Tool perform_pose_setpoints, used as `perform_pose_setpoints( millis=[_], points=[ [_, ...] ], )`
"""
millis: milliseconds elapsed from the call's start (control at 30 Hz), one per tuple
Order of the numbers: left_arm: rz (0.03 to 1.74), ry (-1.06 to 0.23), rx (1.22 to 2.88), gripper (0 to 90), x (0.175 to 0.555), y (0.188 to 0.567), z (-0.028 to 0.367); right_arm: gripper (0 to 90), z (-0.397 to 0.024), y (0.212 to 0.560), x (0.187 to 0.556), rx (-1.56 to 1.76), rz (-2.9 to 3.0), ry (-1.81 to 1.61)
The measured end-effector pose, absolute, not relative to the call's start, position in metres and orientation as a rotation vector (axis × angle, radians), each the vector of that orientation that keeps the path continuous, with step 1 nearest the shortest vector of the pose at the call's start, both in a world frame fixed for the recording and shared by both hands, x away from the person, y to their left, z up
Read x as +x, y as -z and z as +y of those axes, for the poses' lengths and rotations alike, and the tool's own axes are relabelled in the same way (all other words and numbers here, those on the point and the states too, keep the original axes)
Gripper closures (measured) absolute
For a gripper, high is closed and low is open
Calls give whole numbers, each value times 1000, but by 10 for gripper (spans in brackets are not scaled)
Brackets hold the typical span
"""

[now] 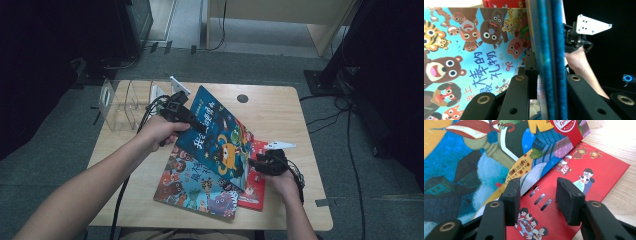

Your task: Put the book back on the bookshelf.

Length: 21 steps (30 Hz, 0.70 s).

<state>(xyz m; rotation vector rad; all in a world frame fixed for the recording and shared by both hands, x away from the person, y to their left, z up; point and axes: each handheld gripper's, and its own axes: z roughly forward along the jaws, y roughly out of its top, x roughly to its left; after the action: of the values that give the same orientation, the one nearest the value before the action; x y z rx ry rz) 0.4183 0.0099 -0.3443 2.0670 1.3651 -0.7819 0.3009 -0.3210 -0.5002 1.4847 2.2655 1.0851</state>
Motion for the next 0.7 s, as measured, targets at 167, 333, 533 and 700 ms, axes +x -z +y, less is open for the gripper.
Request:
perform_pose_setpoints(
  millis=[167, 333, 533, 700],
  points=[
    [1369, 830, 2034, 806, 422, 338, 9, 538, -323, 499, 300, 1497, 2266, -1096],
    [1361, 805, 2033, 814, 425, 327, 10, 550, -327, 496, 299, 1509, 2237, -1122],
    [1338, 739, 2081, 826, 425, 311, 11, 558, -324, 497, 300, 1488, 2266, -1112],
    [1312, 742, 2084, 831, 427, 304, 15, 557, -321, 497, 300, 1480, 2280, -1108]
  ],
)
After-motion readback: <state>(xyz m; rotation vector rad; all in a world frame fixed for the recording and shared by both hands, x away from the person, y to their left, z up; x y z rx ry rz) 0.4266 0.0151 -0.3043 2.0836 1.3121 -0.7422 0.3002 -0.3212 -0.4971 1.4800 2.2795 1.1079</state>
